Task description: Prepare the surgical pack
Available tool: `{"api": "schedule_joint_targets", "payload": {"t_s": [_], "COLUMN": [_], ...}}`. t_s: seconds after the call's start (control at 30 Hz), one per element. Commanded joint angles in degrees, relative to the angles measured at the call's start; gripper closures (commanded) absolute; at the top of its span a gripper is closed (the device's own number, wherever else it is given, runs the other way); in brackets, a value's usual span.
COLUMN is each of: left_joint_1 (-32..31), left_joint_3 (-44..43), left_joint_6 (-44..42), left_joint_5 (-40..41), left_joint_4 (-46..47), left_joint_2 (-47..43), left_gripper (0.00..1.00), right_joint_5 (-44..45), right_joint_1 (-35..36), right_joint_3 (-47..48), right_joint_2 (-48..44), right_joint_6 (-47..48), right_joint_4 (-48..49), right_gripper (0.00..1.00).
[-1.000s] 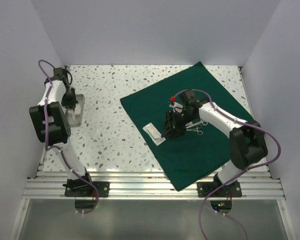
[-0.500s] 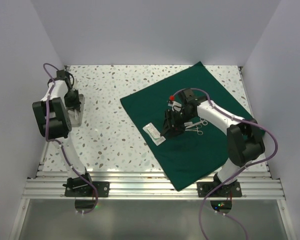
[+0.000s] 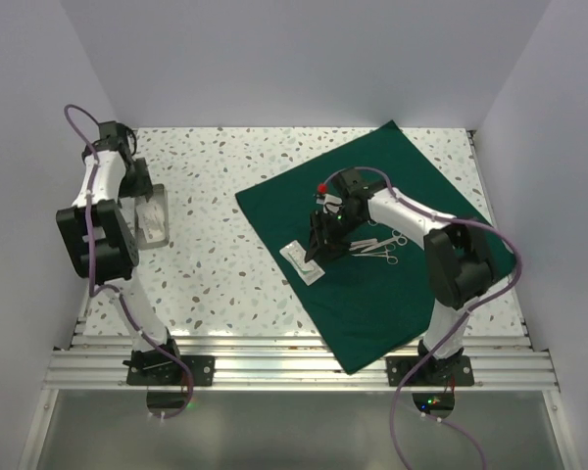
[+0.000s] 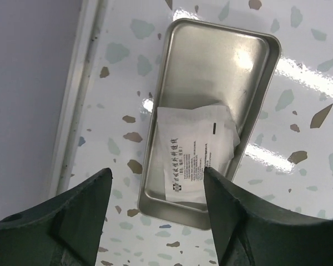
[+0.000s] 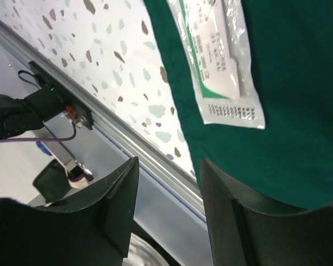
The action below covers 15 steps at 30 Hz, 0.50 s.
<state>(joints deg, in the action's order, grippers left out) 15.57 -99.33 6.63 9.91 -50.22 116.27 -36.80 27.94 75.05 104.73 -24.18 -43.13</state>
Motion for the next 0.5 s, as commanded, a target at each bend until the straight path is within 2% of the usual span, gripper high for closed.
{"api": "schedule_joint_targets", "payload": {"t_s": [0.0, 0.1, 0.13, 0.17, 0.3, 0.33, 0.37, 0.47], "left_joint_1": [-0.89, -2.47, -3.52, -4.92, -17.74, -19.6, -22.66, -27.59], "left_joint_3": [2.29, 6.94, 8.96, 14.28, 28.99, 32.06, 37.57, 45.85], "left_joint_6": [3.12, 6.01, 6.98, 8.82, 16.11, 17.96, 21.2, 26.48], "left_joint_5": [4.59, -0.58, -5.03, -6.99, -13.85, -18.3, -20.18, -24.4], "left_joint_4": [2.22, 1.53, 1.96, 2.57, 7.58, 9.16, 11.78, 16.09], "left_joint_2": [-8.4, -13.15, -14.83, -16.76, -28.27, -30.2, -33.62, -38.99], "left_gripper": [0.29, 0.29, 0.29, 0.29, 0.3, 0.31, 0.31, 0.32], "right_joint_5": [5.59, 8.39, 9.54, 10.68, 12.8, 13.15, 12.72, 12.89], "right_joint_1": [0.27, 0.27, 0.36, 0.36, 0.27, 0.27, 0.44, 1.06], "right_joint_3": [5.01, 5.2, 5.11, 5.11, 7.48, 7.48, 7.66, 7.22], "right_joint_2": [3.1, 4.34, 4.69, 5.13, 9.78, 10.84, 11.2, 11.64], "right_joint_6": [2.65, 4.14, 4.84, 5.72, 9.32, 9.59, 9.59, 10.38], "right_joint_4": [-2.12, -2.66, -2.31, -2.22, -2.92, -2.14, -1.78, -0.55], "right_gripper": [0.48, 0.46, 0.45, 0.44, 0.41, 0.42, 0.42, 0.44]}}
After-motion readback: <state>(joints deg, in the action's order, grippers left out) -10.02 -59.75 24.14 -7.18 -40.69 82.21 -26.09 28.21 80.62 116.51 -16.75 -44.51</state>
